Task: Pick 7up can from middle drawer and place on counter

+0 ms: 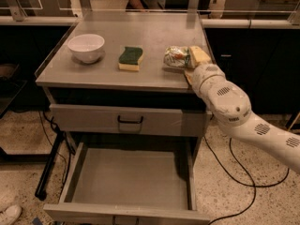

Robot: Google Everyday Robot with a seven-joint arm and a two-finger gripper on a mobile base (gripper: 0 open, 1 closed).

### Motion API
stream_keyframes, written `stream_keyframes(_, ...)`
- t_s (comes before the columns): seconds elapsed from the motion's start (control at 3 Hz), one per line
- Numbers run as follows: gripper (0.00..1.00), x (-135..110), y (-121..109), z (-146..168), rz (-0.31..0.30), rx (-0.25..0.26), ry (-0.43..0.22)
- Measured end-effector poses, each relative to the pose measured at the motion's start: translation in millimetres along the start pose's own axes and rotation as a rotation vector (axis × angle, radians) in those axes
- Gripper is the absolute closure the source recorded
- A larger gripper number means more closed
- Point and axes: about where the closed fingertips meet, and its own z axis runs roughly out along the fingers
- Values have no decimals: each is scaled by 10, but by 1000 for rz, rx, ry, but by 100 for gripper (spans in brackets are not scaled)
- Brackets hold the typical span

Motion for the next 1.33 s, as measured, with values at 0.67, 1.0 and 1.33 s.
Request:
stream_keyframes(0.67,100,-69,133,-26,-10,-26,-25)
stream_keyframes(1.0,100,-134,220,-40,-15,-37,-37)
stream_keyframes(1.33,86,-134,220,-40,-15,-37,-37)
